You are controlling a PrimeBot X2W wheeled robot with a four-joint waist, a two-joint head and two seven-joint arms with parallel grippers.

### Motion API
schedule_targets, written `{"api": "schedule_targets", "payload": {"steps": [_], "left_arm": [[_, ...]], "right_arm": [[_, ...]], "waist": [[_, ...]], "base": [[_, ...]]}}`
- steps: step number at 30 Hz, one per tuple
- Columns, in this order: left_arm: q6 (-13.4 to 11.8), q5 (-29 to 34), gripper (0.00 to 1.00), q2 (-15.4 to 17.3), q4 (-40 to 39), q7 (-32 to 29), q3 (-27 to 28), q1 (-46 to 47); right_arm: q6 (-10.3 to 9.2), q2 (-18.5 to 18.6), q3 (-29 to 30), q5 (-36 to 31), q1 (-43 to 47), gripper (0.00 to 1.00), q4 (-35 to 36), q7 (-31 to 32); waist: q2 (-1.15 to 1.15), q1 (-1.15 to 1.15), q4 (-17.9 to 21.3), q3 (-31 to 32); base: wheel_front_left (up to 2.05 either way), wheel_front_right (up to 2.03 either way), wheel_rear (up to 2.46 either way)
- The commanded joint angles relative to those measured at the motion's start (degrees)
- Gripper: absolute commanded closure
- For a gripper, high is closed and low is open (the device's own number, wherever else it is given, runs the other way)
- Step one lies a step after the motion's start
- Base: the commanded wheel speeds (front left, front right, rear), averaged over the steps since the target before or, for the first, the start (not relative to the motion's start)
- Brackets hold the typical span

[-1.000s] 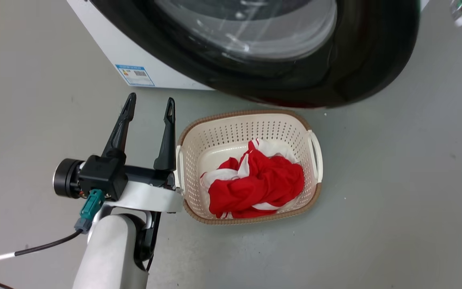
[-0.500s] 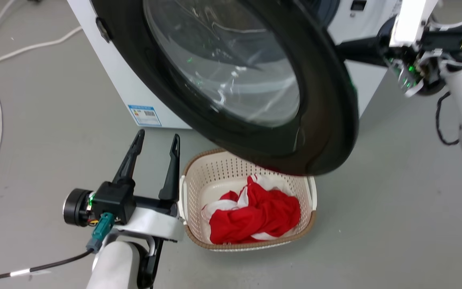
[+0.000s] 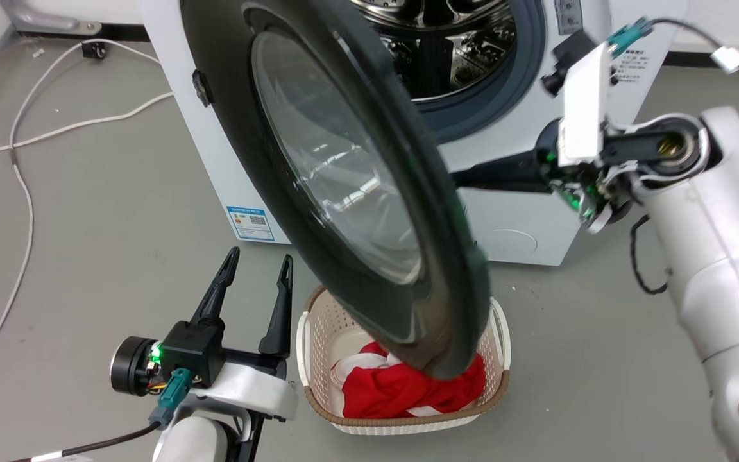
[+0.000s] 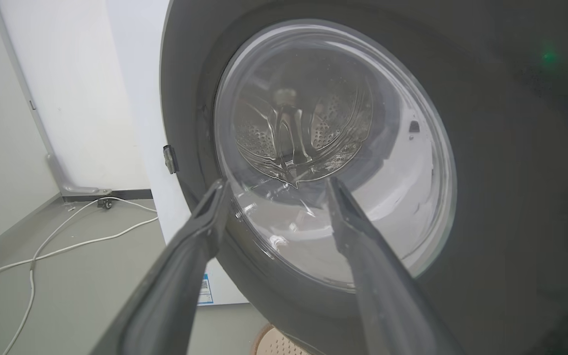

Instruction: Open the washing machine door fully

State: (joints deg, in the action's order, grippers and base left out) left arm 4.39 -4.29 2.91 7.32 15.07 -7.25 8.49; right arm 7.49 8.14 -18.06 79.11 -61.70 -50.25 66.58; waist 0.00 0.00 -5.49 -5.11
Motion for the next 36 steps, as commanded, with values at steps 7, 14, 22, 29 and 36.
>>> {"api": "schedule_targets", "payload": {"steps": [7,14,22,29,36], "left_arm": [[-0.2,-0.2,0.00,-0.1,0.3,0.1,-0.1,-1.2],[-0.5,-0.3,0.00,-0.1,0.1,0.1,0.1,-1.9],[-0.7,-0.3,0.00,-0.1,-0.1,0.1,1.0,-2.3],[-0.9,-0.6,0.00,0.0,0.0,0.1,1.6,-2.5],[-1.5,-0.8,0.00,0.0,0.0,0.1,2.9,-3.3]], "right_arm": [[0.00,-3.2,-0.4,2.3,6.1,1.00,6.4,3.8],[-0.01,-4.4,-0.6,3.5,10.3,1.00,11.1,5.1],[-0.01,-3.7,3.4,2.4,15.2,1.00,16.7,-1.7],[-0.01,-1.5,12.7,4.6,22.7,1.00,23.9,-11.9],[-0.01,0.5,20.6,5.6,34.9,1.00,32.4,-19.2]], "waist": [[0.00,0.00,-0.6,1.3],[0.00,0.00,-0.9,1.9],[0.00,0.00,-0.4,2.1],[0.00,0.00,1.1,2.4],[0.00,0.00,3.3,2.5]], "base": [[0.00,0.00,0.00],[0.00,0.00,0.00],[0.00,0.00,0.00],[0.00,0.00,0.00],[0.00,0.00,0.00]]}}
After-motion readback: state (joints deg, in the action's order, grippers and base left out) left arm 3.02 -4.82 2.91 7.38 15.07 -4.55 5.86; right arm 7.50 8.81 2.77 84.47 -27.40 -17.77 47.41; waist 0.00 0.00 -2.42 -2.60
